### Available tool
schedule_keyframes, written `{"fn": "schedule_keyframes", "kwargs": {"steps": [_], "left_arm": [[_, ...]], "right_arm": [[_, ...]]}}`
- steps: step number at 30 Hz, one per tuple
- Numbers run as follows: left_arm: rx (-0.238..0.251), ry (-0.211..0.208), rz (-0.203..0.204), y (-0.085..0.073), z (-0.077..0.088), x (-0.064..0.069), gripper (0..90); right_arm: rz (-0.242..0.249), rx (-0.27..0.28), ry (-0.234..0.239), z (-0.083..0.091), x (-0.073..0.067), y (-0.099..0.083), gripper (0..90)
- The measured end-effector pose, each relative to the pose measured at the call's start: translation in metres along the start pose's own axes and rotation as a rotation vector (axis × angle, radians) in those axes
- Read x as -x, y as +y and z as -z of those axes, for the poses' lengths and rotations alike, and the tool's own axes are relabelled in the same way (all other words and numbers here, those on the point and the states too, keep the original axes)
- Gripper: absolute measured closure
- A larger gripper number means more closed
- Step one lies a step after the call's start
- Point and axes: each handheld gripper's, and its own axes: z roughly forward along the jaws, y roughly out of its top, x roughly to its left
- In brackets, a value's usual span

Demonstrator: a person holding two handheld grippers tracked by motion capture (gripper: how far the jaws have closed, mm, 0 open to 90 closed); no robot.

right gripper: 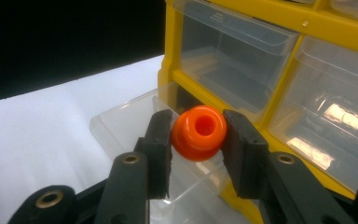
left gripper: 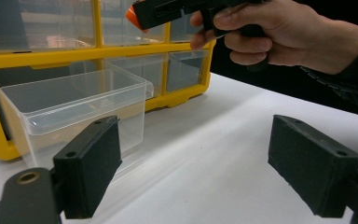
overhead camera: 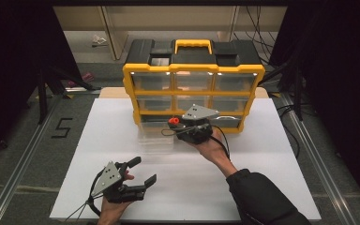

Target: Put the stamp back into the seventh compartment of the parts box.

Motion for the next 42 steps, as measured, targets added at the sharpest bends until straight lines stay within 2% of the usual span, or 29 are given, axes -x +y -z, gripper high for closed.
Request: {"fn": "schedule_keyframes", "kwargs": {"steps": [34,42], "left_arm": [[-0.001,-0.002,0.001,0.000,0.000,0.000,16.6],[-0.001,-0.002,0.001,0.000,0.000,0.000,16.5]], "right_arm": [[-0.002,-0.044,0.018,-0.030,-0.008,0.008,64.6],[-0.019,-0.059,0.025,-0.036,-0.007,0.005,64.5]]}}
